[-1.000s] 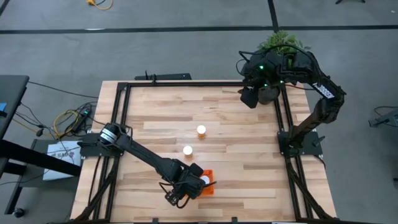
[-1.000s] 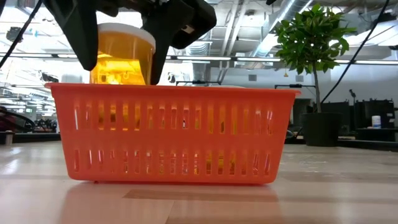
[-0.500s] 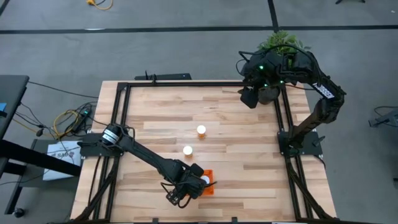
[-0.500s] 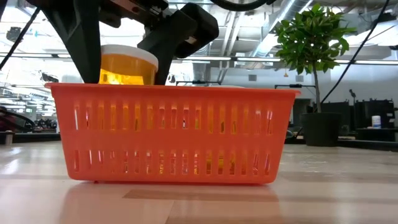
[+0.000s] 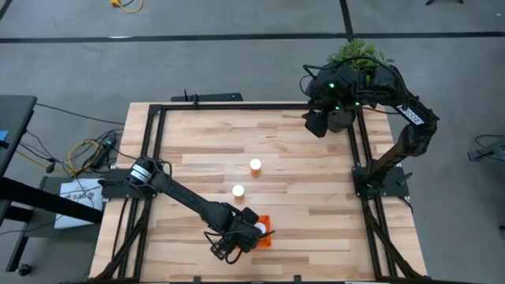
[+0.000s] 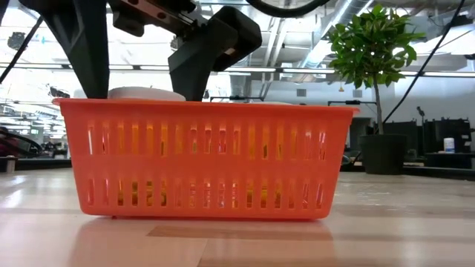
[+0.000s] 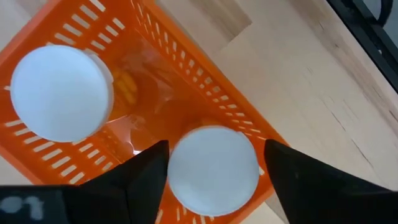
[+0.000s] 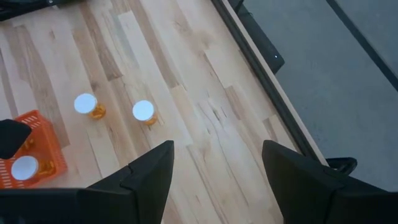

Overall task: Pick and place pill bottles into a basket
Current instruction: Put the orange pill bottle into the orange bin

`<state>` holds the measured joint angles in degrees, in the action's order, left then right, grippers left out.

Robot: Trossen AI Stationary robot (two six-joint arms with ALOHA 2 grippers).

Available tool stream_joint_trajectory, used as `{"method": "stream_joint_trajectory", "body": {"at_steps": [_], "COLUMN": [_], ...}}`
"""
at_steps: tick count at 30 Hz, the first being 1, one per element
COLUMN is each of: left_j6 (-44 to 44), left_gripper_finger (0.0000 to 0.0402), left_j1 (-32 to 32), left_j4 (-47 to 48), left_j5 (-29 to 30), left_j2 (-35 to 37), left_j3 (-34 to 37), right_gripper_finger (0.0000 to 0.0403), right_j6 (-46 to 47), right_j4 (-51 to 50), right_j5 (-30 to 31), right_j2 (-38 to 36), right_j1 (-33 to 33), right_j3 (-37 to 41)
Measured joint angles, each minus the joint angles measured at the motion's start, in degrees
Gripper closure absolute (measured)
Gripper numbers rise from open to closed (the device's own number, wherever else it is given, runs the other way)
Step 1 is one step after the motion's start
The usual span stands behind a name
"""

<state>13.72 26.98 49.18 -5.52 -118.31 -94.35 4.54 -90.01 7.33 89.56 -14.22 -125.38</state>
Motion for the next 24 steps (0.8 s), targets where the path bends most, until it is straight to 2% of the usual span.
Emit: {"method": "stream_joint_trajectory", "body": {"at_steps": [7, 16, 24], "left_j6": [0.83, 6.46, 6.62], "left_gripper_finger": [0.0145, 0.0145, 0.0145], "left_j1": [0.00, -0.65, -2.25], "left_j4": [2.89, 12.69, 26.13], "left_j5": [0.58, 6.26, 13.75], "left_j2": [0.34, 1.10, 5.46], "left_j3": [-0.71, -6.48, -10.51], "right_gripper_finger": [0.0163, 0.0163, 0.0163], "right_j6": [0.01, 0.09, 0.09], "right_j4": [-0.01, 0.00, -0.01], "right_j5": [0.00, 0.07, 0.09], "right_j2": [0.00, 0.00, 0.00], "right_j1": [-0.04, -0.17, -0.17], "right_j3": [0.00, 0.00, 0.00]}}
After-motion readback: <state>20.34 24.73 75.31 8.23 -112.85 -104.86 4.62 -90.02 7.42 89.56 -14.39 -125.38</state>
